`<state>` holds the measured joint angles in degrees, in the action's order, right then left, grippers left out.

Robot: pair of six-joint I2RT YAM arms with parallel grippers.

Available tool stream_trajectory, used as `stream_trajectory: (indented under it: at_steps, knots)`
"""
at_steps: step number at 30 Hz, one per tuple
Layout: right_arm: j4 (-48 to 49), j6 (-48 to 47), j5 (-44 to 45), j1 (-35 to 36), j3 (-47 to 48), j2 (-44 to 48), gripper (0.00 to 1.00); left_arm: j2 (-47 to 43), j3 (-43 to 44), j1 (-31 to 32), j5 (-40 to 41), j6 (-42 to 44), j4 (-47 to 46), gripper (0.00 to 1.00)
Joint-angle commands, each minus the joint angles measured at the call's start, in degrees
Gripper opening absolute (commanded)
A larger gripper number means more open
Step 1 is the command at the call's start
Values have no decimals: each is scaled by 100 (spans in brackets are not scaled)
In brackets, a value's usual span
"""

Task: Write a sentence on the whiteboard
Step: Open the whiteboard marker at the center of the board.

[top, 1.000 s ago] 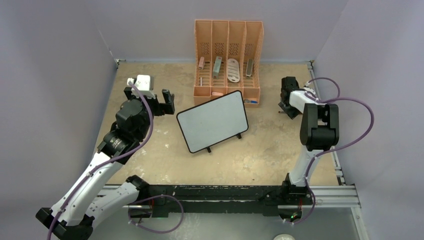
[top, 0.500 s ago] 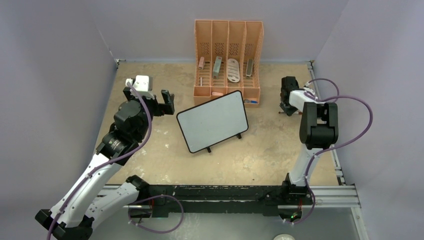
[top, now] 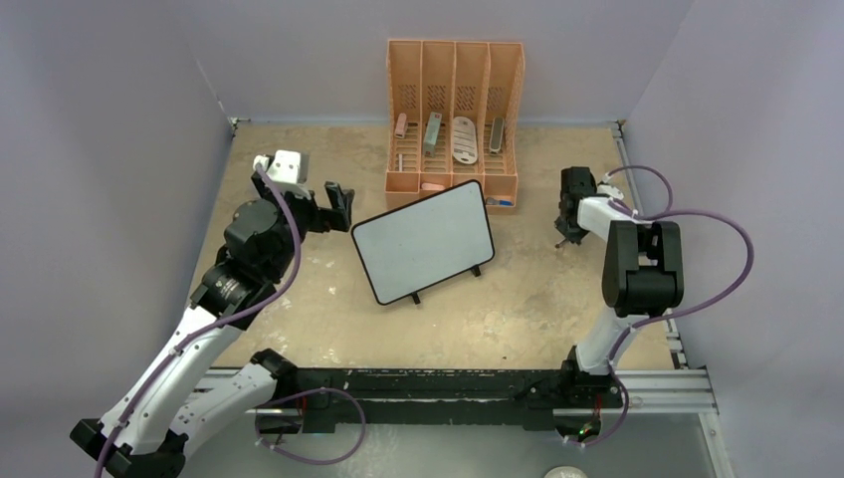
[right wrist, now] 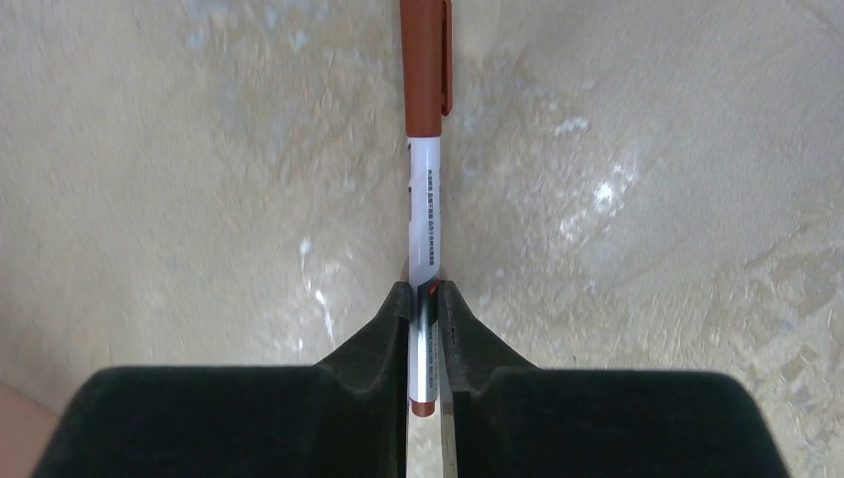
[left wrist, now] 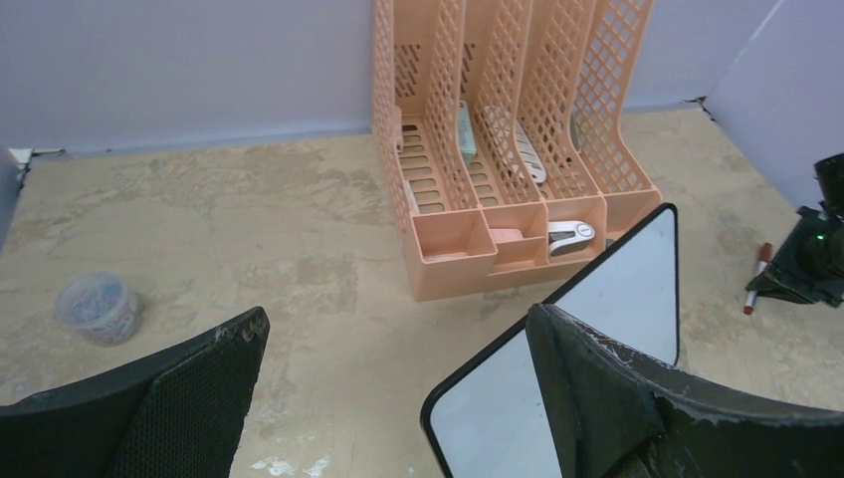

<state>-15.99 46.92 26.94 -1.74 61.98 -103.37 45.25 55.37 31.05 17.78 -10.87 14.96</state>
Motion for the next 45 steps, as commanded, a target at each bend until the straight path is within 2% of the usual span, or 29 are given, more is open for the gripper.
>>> stream_trajectory:
  at_steps: [1, 5, 9, 14, 17, 20, 30, 37, 45]
  knots:
    - [-183, -464, -294, 286, -168, 359, 0, 79, 25, -67, -739, 86, -231, 100]
    - [-172, -645, -198, 680, -212, 773, 0, 170, 161, -70, -1100, -89, -96, 97]
    - [-277, -909, -106, 1079, -166, 1184, 0, 194, 352, -65, -1134, -265, 115, 100]
    - [-375, -1378, -139, 1505, -63, 1845, 0, 485, 851, -67, -1965, -497, 708, 97]
    - [-319, -1845, -456, 1641, 117, 2241, 0, 763, 1206, -61, -2328, -808, 1086, 96]
    - [-433, -2232, -762, 1766, 366, 2578, 0, 934, 1400, -64, -2650, -1055, 1138, 99]
    - [-858, -3253, -1721, 2100, 987, 3449, 0, 1921, 2154, -72, -3112, -1822, 1614, 100]
    - [-919, -3695, -2579, 2558, 922, 3583, 0, 2381, 2135, -414, -3880, -2619, 1353, 99]
    - [-827, -3918, -3037, 3324, 1117, 3444, 0, 2547, 1956, -740, -4642, -3319, 767, 93]
